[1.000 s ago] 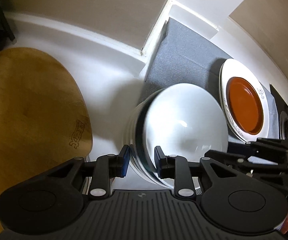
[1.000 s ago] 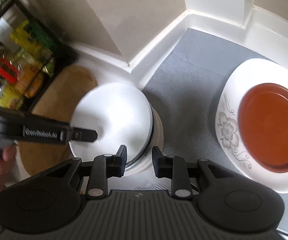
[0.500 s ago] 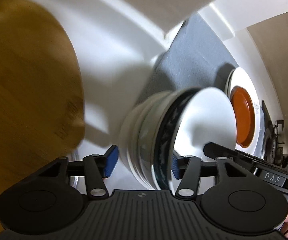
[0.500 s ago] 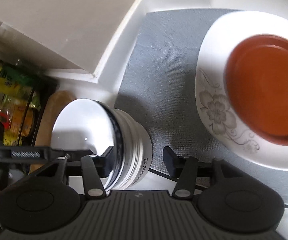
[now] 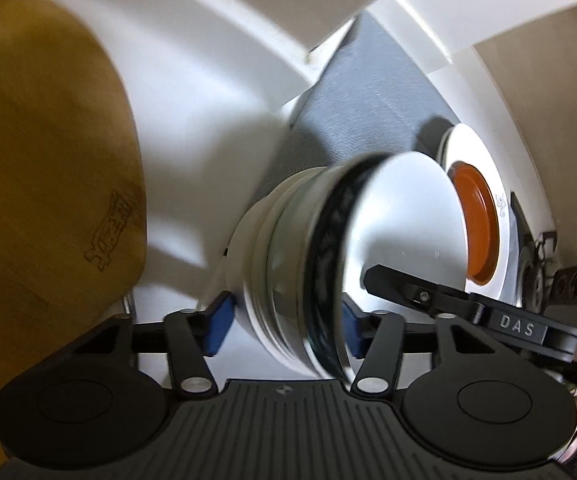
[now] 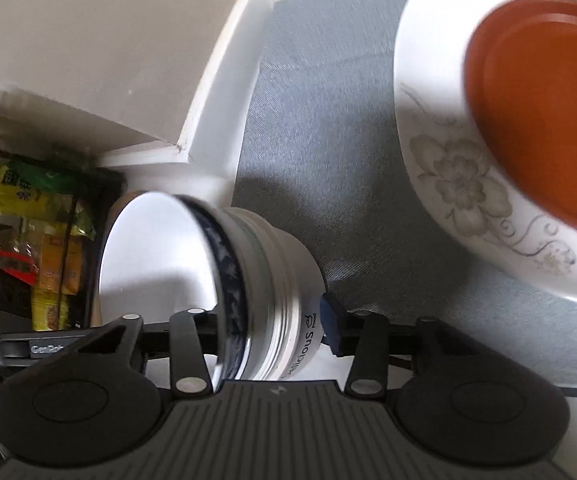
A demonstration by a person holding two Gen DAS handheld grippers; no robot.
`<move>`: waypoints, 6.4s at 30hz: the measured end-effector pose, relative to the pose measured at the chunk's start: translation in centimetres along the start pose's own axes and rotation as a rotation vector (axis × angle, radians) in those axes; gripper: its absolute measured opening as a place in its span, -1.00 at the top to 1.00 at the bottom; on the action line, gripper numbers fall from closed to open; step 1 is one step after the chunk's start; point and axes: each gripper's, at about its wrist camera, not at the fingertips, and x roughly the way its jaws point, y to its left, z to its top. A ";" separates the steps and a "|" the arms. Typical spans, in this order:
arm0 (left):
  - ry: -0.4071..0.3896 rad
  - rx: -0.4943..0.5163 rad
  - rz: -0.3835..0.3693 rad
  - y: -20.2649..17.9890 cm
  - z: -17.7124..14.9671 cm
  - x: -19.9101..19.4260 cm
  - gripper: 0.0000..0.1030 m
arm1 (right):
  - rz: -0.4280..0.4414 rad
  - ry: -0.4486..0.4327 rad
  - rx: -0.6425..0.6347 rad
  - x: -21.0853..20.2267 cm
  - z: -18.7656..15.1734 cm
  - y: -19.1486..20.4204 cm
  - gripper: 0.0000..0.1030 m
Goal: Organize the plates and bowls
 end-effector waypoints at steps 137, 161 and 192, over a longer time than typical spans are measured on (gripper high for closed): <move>-0.545 0.500 0.516 -36.8 -26.9 -20.0 -0.99 | -0.495 -0.561 -0.138 -39.4 -20.8 8.2 -0.99; -0.524 0.475 0.467 -36.3 -32.4 -21.9 -0.99 | -0.560 -0.580 -0.142 -41.7 -26.7 9.4 -0.99; -0.540 0.547 0.505 -37.7 -34.5 -21.0 -0.99 | -0.533 -0.574 -0.096 -42.8 -28.2 7.6 -0.99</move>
